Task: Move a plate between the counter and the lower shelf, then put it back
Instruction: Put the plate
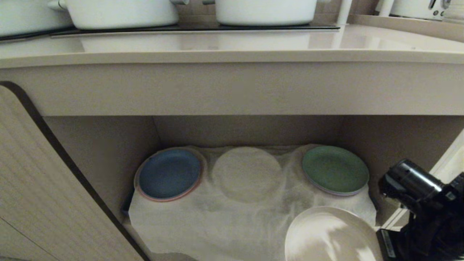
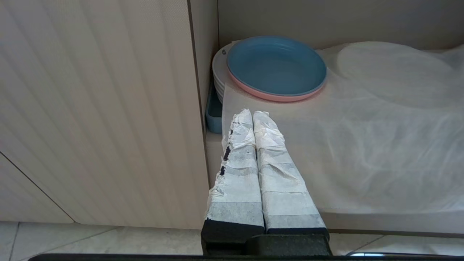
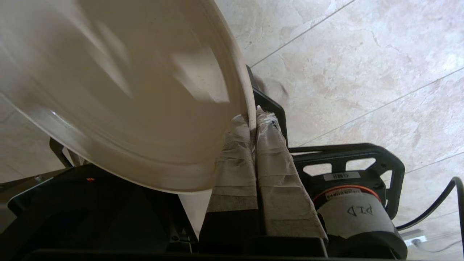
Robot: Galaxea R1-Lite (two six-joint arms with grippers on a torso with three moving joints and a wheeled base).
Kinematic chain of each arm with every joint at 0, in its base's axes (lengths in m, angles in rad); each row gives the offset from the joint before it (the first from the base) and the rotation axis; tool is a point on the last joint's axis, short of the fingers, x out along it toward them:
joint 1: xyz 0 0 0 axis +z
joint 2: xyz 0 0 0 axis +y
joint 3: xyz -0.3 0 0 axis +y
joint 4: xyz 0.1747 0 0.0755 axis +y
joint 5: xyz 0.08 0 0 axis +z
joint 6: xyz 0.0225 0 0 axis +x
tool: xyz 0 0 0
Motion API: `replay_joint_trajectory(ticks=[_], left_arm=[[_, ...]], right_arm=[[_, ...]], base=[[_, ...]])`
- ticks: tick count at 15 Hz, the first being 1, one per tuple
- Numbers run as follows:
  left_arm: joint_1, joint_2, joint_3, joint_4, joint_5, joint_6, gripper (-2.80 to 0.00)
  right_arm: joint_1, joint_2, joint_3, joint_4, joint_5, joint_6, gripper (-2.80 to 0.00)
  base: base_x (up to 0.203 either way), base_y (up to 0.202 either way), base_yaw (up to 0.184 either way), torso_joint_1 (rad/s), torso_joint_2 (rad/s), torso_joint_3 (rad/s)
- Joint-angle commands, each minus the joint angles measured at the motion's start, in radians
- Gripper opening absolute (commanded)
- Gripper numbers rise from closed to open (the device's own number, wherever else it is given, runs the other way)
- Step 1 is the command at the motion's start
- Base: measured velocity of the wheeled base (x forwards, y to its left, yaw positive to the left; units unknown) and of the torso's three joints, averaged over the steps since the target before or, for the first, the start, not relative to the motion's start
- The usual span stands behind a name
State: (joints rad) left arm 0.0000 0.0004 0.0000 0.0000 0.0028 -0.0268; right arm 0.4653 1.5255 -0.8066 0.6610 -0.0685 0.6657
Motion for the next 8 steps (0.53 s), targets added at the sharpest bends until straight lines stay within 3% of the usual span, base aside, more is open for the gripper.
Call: replay_joint_trajectory(ticks=[1,5,8], left_arm=[[0.000,0.000,0.000,0.000,0.000,-0.001,-2.80],[0.000,0.000,0.000,0.000,0.000,-0.001,-2.80],[0.000,0.000,0.000,0.000,0.000,-0.001,-2.80]], right_arm=[[-0.015,-0.056,0.026,0.003,0.007,0.005,-2.80],[-0.033,-0.139,0.097,0.001,0.030,0.006,-2.80],[-0.034,-0.181,0.122,-0.022,0.054,0.055,-2.80]], base=[[0.000,0.000,0.000,0.000,0.00,0.000],[0.000,0.000,0.000,0.000,0.00,0.000],[0.000,0.000,0.000,0.000,0.00,0.000]])
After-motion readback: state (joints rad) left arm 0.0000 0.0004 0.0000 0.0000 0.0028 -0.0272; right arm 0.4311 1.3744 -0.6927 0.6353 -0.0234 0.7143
